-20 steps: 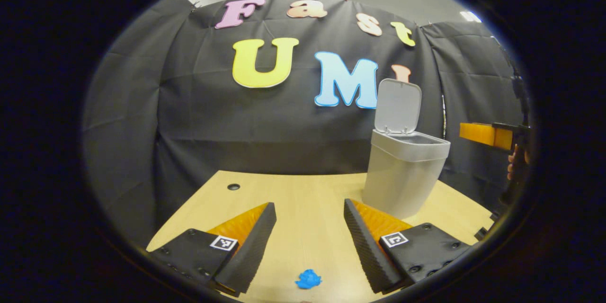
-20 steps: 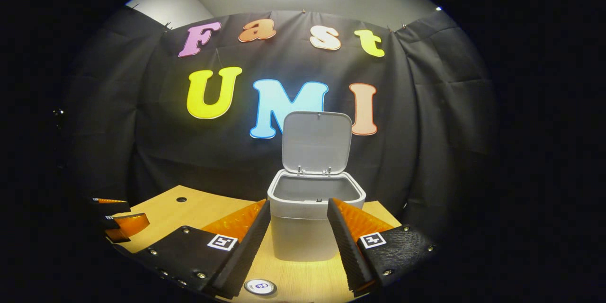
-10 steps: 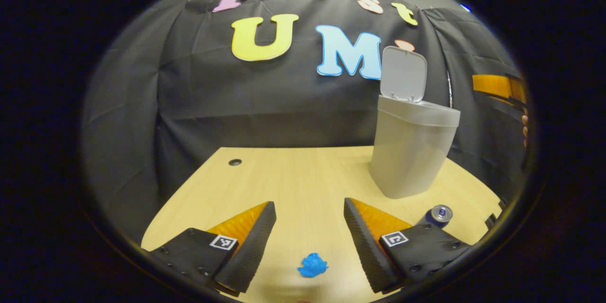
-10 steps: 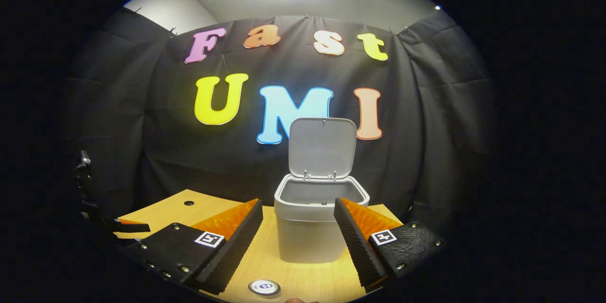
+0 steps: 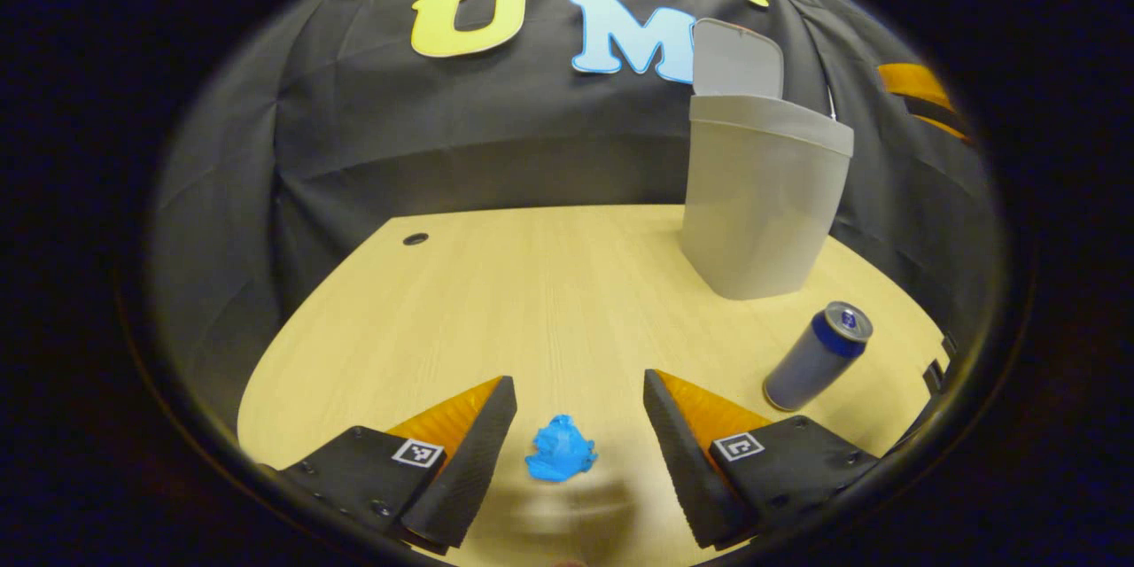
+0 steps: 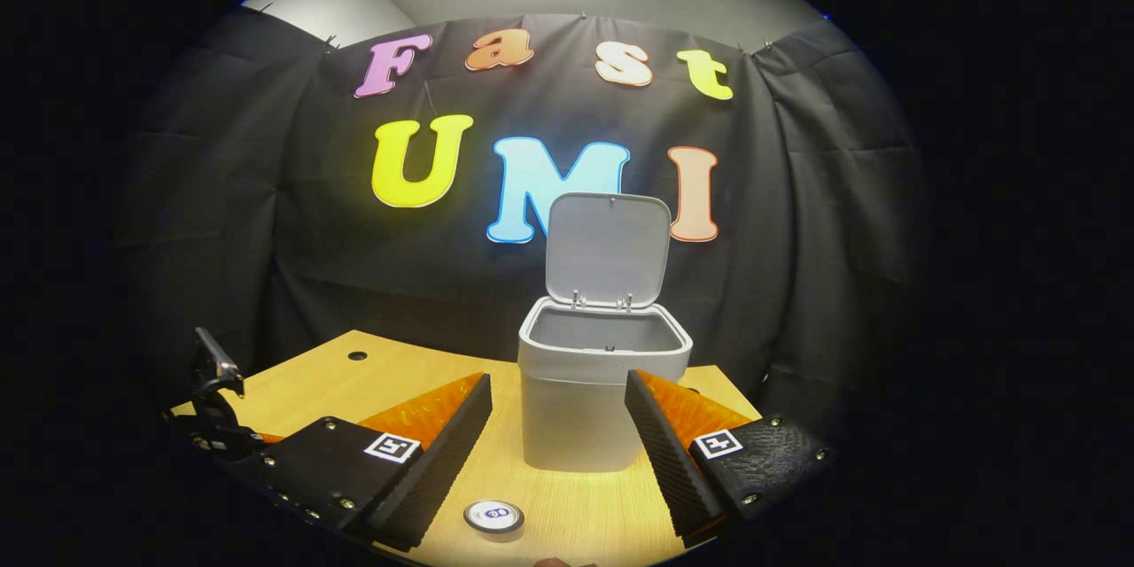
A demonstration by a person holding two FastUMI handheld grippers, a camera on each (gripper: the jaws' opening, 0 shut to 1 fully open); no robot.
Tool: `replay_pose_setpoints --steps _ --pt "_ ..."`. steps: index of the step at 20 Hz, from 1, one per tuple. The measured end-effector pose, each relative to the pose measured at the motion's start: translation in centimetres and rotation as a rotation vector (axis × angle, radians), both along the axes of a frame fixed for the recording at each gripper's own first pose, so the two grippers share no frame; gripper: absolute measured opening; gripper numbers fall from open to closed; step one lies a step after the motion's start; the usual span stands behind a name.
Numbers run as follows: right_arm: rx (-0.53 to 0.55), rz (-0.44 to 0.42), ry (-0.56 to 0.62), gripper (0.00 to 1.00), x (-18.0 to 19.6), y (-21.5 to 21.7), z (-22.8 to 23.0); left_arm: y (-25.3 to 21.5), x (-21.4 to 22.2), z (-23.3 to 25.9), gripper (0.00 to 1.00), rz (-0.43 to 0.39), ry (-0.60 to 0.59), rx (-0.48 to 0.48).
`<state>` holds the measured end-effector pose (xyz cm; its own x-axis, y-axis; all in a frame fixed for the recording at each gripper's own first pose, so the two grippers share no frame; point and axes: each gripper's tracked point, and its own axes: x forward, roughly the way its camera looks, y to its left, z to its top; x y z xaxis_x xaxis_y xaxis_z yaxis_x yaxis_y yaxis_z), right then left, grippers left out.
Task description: Press the lid of the desktop garbage bin to open it, pick up the crumpled paper on the desktop and throw it into the bin, then pick up the pop can on the desktop and drop it into the bin, and finally close the garbage bin lid.
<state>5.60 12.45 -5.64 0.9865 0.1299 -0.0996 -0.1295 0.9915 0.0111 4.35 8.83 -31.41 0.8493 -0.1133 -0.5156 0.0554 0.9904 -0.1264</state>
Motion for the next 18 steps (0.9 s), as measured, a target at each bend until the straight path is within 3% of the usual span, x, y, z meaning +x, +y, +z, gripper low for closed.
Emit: replay_pose_setpoints --steps 1,4,6,8,9,13,15,16,18 --pt "-0.001 0.002 0.003 1.0 -0.2 0.1 -0.1 0.1 0.0 -0.7 0.95 0.006 0.017 -0.001" --pt "-0.005 0.0 0.0 0.97 -0.4 0.1 -0.3 0.5 -0.2 -4.1 1.0 0.02 0.082 0.02" --pt "-0.008 -0.008 0.004 0.97 -0.6 0.0 -0.6 0.7 -0.4 -5.8 0.95 0.017 0.118 0.035" --pt "-0.009 -0.014 0.025 1.0 -0.8 -0.3 -1.2 0.8 -0.6 -7.1 1.0 0.013 0.148 0.039" --pt "-0.008 -0.017 0.036 1.0 -0.9 -0.4 -1.5 0.7 -0.5 -7.5 0.95 0.014 0.158 0.034" --pt "0.007 -0.046 0.063 0.97 -1.3 -1.2 -2.2 0.6 -0.3 -8.7 0.95 0.018 0.175 0.049" --pt "0.017 -0.057 0.071 0.97 -1.4 -1.4 -2.5 0.6 0.0 -8.6 0.84 0.01 0.172 0.058" --pt "0.018 -0.06 0.078 0.97 -1.3 -1.4 -2.9 0.5 0.0 -8.6 0.69 0.003 0.173 0.06" --pt "0.016 -0.063 0.086 0.97 -1.4 -1.4 -3.1 0.4 0.2 -8.7 0.51 -0.004 0.173 0.063"
